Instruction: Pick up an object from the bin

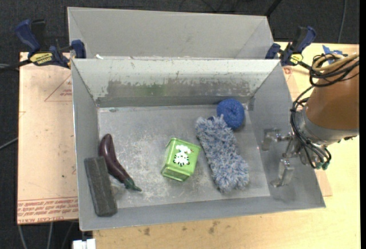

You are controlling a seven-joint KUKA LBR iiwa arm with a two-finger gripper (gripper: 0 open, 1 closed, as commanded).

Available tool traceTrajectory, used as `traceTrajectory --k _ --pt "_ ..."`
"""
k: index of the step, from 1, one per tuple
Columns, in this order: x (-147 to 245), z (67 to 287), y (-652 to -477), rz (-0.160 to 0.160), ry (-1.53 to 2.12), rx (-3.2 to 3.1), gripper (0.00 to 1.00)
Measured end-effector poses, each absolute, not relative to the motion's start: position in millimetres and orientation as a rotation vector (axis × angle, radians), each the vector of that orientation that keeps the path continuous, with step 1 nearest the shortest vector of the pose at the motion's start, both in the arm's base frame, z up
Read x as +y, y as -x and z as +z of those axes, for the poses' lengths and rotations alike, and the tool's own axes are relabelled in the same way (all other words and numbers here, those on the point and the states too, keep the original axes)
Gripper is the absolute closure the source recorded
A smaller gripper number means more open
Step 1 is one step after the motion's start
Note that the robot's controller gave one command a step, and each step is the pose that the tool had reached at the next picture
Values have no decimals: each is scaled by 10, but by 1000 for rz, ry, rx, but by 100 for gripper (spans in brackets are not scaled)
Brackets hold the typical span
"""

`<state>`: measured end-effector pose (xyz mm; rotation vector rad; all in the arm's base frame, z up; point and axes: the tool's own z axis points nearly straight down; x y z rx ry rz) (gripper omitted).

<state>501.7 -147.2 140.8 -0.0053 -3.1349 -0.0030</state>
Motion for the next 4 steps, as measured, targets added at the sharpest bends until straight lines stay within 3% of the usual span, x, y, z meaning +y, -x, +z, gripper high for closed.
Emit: traceTrajectory --k 1,2,3,4 --pt "-1465 1453 -5036 -1 -1 -3142 0" --pt "-934 954 -5085 4 -472 -3112 0" --pt "-656 752 -5137 -3 -773 -3045 0" --pt "-476 924 -5047 -1 -1246 -2886 0"
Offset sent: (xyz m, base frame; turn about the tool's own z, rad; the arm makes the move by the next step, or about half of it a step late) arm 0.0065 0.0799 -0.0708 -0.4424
